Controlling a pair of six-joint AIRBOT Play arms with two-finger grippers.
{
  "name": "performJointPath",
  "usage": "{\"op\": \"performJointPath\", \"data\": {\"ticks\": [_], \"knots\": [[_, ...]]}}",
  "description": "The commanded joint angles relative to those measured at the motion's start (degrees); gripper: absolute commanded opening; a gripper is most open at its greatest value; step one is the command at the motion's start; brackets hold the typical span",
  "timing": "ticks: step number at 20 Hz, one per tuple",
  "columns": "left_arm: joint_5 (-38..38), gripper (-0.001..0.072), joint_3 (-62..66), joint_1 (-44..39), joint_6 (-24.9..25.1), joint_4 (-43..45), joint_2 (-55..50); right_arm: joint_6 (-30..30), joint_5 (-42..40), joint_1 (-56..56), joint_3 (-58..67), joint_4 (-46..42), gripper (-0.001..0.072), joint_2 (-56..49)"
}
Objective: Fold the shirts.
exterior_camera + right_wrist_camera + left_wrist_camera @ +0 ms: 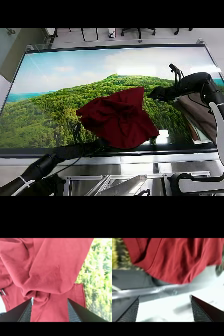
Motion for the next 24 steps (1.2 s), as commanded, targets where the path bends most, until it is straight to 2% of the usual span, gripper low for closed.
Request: {"op": "performJointPath", "data": {"ticks": [1,4,5,7,9,10,11,15,17,19,20,22,23,24], "knots": [[-17.2,0.0688,-0.9,-9.8,-8.6,-1.2,-6.2,-0.9,0.0,0.0,0.1,0.0,0.0487,0.0],[-19.4,0.0687,3.8,-10.4,-8.7,-0.7,-13.5,-1.5,-0.1,0.0,0.1,0.0,0.0487,0.0],[-19.8,0.0649,5.6,-9.9,-8.7,-0.6,-15.9,-1.5,-0.1,0.0,0.1,0.0,0.0487,0.0],[-18.8,0.0351,9.2,-8.7,-8.7,-0.7,-20.8,-1.5,-0.1,0.0,0.1,0.0,0.0487,0.0],[-16.3,0.0338,11.9,-7.9,-8.4,-0.6,-24.4,-1.5,-0.1,0.0,0.1,0.0,0.0487,0.0],[-14.9,0.0197,12.7,-7.1,-7.3,-0.6,-25.2,-1.6,-0.1,0.0,0.1,0.0,0.0487,0.0],[-13.4,0.0101,13.2,-6.2,-5.6,-0.5,-25.2,-1.7,-0.1,0.0,0.1,0.0,0.0487,0.0],[-5.3,0.0100,13.2,-1.7,-3.1,3.3,-20.5,-1.7,0.0,-0.1,0.1,0.0,0.0487,0.0],[-3.4,0.0100,12.8,0.0,-3.1,6.9,-17.0,-1.7,0.0,-0.1,0.1,0.0,0.0487,0.0],[-1.8,0.0092,9.7,2.7,-3.1,6.9,-13.4,-1.7,-0.1,-0.1,0.1,0.0,0.0487,0.0],[-1.1,0.0012,7.5,4.7,-3.1,6.9,-11.6,-1.7,-0.1,-0.1,0.1,0.0,0.0487,0.0],[0.8,0.0012,3.0,10.1,-3.2,5.9,-7.2,-1.7,-0.1,-0.1,0.1,0.0,0.0487,0.0],[1.7,0.0024,1.4,11.0,-3.0,3.4,-5.0,-1.7,0.0,-0.1,0.1,0.0,0.0487,0.0],[1.8,0.0243,0.6,10.2,-2.9,3.3,-2.6,-1.7,0.2,-0.1,0.1,0.0,0.0487,0.0]]}}
